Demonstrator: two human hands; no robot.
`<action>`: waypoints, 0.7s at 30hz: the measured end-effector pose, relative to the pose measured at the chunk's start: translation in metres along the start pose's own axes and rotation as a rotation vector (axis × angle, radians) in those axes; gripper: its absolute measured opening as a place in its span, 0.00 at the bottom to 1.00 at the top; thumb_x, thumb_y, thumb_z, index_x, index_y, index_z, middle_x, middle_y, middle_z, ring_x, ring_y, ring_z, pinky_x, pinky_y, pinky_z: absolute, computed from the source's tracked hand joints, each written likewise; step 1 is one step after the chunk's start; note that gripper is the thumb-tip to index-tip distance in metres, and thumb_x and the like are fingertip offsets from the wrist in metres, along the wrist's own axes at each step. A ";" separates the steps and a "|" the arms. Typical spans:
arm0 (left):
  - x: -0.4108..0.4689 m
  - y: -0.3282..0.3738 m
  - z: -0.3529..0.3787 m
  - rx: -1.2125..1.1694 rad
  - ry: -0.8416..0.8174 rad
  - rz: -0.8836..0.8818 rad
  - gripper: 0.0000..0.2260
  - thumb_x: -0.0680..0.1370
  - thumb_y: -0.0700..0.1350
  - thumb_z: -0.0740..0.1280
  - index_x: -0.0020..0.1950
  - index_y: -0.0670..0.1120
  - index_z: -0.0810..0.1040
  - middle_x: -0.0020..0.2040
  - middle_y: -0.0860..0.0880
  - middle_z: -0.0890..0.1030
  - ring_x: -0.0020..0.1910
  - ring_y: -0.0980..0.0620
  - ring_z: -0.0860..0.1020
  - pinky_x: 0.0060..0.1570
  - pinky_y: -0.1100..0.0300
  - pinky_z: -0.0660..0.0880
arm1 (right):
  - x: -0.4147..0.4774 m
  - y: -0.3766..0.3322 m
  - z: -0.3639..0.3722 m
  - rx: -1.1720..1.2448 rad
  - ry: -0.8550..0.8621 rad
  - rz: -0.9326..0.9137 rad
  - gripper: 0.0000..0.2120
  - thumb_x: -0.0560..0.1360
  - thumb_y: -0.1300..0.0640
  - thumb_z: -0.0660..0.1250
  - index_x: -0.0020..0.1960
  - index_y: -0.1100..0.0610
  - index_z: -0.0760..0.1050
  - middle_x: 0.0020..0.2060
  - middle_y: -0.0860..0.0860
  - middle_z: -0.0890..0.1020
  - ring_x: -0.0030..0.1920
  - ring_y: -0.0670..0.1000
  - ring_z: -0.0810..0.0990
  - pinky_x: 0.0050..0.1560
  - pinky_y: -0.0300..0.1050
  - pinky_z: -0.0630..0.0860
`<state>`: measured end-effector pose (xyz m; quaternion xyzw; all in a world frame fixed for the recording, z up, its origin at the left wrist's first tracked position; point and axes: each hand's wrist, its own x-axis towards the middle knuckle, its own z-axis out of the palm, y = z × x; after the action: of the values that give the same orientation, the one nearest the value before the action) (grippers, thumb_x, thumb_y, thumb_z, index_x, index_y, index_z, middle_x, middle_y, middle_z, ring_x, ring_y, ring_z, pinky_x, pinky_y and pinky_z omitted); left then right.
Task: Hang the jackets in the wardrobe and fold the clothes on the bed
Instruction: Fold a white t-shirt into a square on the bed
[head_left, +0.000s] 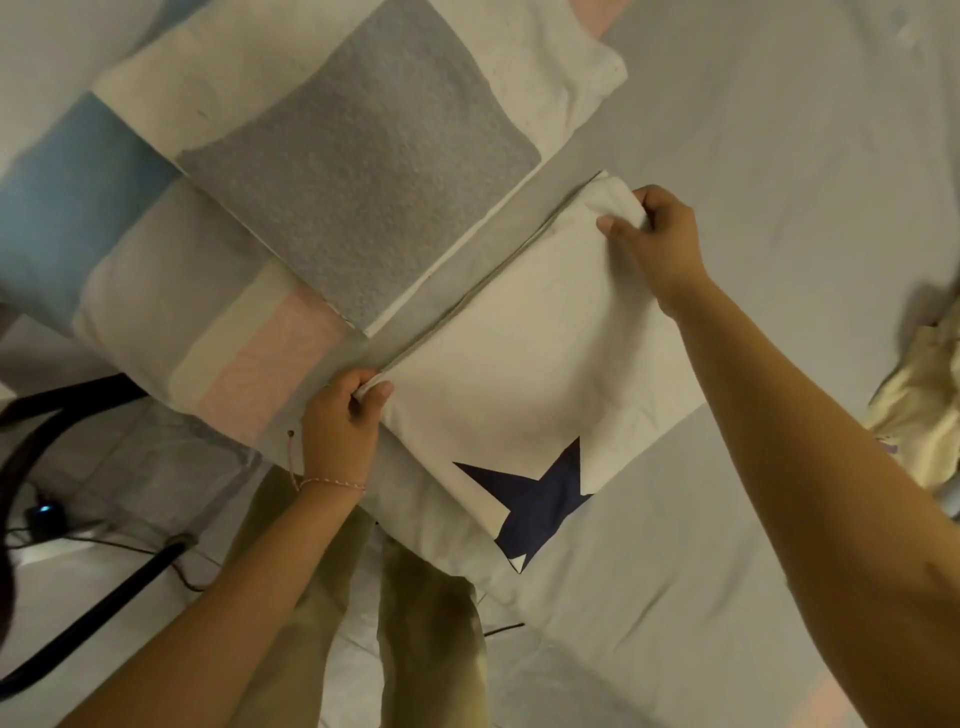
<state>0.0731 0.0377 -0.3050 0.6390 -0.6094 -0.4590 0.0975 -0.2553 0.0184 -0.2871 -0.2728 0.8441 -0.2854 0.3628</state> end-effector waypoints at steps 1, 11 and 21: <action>0.002 0.000 0.001 -0.004 0.006 -0.020 0.09 0.76 0.43 0.67 0.49 0.37 0.78 0.42 0.48 0.76 0.43 0.51 0.73 0.41 0.64 0.65 | 0.001 0.000 0.001 -0.006 0.008 0.009 0.12 0.72 0.57 0.71 0.37 0.49 0.68 0.35 0.43 0.73 0.36 0.43 0.71 0.39 0.38 0.69; -0.003 0.002 -0.005 0.370 0.043 0.019 0.09 0.74 0.42 0.68 0.53 0.42 0.75 0.49 0.43 0.79 0.51 0.42 0.75 0.50 0.49 0.70 | 0.020 -0.013 0.020 0.057 0.425 0.025 0.06 0.71 0.58 0.65 0.45 0.48 0.73 0.40 0.39 0.78 0.41 0.40 0.76 0.62 0.49 0.72; 0.006 -0.020 0.023 0.886 -0.273 0.640 0.30 0.79 0.59 0.49 0.77 0.47 0.48 0.77 0.43 0.51 0.75 0.44 0.50 0.71 0.43 0.50 | -0.053 0.050 0.070 -0.984 -0.414 -1.320 0.25 0.81 0.45 0.52 0.75 0.52 0.59 0.74 0.54 0.63 0.75 0.56 0.59 0.74 0.58 0.50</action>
<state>0.0691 0.0470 -0.3345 0.3369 -0.9146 -0.1852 -0.1252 -0.1834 0.0684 -0.3370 -0.8829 0.4564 0.0170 0.1090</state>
